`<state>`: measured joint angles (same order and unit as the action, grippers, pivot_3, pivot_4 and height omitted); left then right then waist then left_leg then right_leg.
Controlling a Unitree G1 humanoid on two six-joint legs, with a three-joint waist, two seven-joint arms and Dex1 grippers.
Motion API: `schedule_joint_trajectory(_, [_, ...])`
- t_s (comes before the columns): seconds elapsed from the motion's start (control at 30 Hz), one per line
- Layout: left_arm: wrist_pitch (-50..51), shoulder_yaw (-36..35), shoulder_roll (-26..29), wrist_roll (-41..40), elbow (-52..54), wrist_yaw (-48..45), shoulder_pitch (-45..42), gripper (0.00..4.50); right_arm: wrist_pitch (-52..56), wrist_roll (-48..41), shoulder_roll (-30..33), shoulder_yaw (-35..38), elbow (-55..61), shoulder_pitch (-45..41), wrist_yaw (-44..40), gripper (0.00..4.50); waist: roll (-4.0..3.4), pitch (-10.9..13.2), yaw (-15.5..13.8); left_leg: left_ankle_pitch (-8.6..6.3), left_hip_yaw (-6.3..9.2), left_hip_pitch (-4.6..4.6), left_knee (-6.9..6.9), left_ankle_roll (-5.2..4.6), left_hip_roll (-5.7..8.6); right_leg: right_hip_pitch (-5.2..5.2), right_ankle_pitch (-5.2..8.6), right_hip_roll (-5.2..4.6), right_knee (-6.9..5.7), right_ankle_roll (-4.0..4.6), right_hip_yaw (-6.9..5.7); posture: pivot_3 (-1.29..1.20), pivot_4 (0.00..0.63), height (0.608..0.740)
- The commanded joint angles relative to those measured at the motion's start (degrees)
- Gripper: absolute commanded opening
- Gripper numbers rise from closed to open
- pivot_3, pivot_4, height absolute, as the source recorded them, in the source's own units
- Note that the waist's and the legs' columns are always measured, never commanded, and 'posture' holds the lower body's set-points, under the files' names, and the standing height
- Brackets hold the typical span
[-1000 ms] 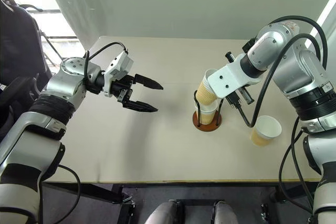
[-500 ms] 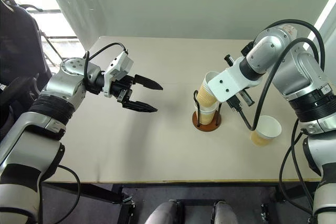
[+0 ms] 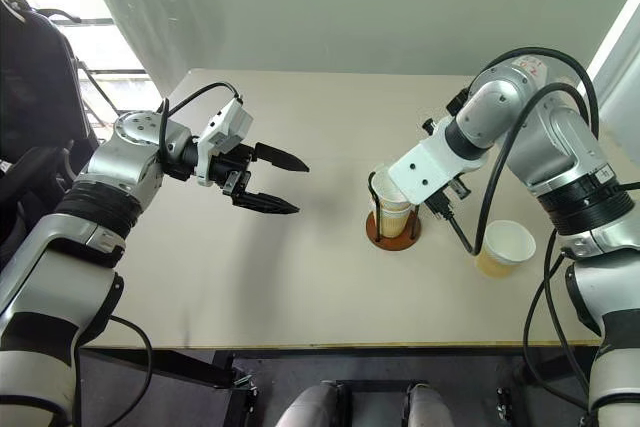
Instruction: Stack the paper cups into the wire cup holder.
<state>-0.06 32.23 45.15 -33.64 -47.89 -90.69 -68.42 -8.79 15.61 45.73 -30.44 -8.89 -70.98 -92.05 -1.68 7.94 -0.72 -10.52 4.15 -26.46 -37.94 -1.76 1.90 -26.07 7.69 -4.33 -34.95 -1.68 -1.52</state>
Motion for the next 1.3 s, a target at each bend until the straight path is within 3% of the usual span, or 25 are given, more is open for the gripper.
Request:
schedule_joint_trajectory(0.03, [-0.6, -0.6, 0.7, -0.4, 0.2, -1.8, -0.5, 4.50, -0.1, 0.3, -0.1, 2.0, 0.4, -0.8, 0.4, 2.62, 0.00, 0.0, 0.0, 0.00, 0.00, 0.00, 0.00, 0.00, 0.00, 0.00, 0.00, 0.00, 0.01, 0.00, 0.00, 0.00, 0.150, 0.740])
schedule_joint_trajectory(0.17, [-0.7, -0.8, 0.7, -0.3, 0.1, -1.8, -0.5, 4.50, 5.1, -2.4, -1.1, 4.2, 1.0, -1.1, 0.1, 3.96, 0.00, 0.0, 0.1, 0.00, 0.00, 0.00, 0.00, 0.00, 0.00, 0.00, 0.00, 0.00, 0.00, 0.00, 0.00, 0.00, 0.150, 0.740])
schedule_joint_trajectory(0.37, [0.0, -1.5, 0.6, -0.4, 0.2, -1.8, -0.4, 4.50, 24.3, -15.0, 2.5, 8.1, 6.6, -2.8, -0.4, 3.96, 0.00, 0.0, -0.1, 0.03, 0.00, -0.04, 0.01, 0.04, 0.01, 0.00, 0.01, 0.01, 0.02, 0.00, 0.00, 0.00, 0.150, 0.740])
schedule_joint_trajectory(0.5, [0.7, -1.5, 0.7, -0.6, 0.2, -1.8, -0.6, 4.50, 32.7, -25.7, 15.9, 7.9, 14.0, 1.6, -0.4, 3.96, 0.01, 0.0, -0.9, 0.29, 0.06, -0.20, -0.02, 0.55, 0.08, 0.00, 0.22, 0.02, 0.06, -0.05, 0.01, 0.00, 0.150, 0.740])
schedule_joint_trajectory(0.6, [0.3, -1.4, 0.3, -0.4, -0.9, -1.8, -1.0, 4.50, 36.0, -29.9, 22.1, 8.1, 17.5, 4.3, -0.4, 3.96, 0.02, 0.0, -0.9, 0.19, 0.06, -0.24, -0.04, 0.58, 0.10, 0.00, 0.32, 0.00, 0.06, -0.10, 0.03, 0.00, 0.150, 0.740])
schedule_joint_trajectory(0.9, [-1.2, -1.0, -1.1, 0.5, -3.8, -1.8, -1.7, 4.50, 28.3, -27.0, 33.7, 8.2, 19.6, 16.3, -0.4, 3.96, 0.02, 0.0, -0.4, -0.01, 0.02, -0.18, 0.00, 0.18, 0.05, -0.04, 0.36, 0.00, -0.04, -0.25, 0.04, 0.00, 0.150, 0.740])
schedule_joint_trajectory(1.3, [0.1, -2.1, -0.7, -1.4, -1.4, -1.8, -1.8, 4.50, 16.5, -17.2, 32.1, 10.9, 18.4, 28.3, -0.2, 3.96, 0.02, 0.0, -0.5, 0.01, 0.02, -0.15, -0.14, -0.23, 0.08, 0.09, 0.18, 0.00, -0.01, -0.47, 0.06, 0.00, 0.150, 0.740])
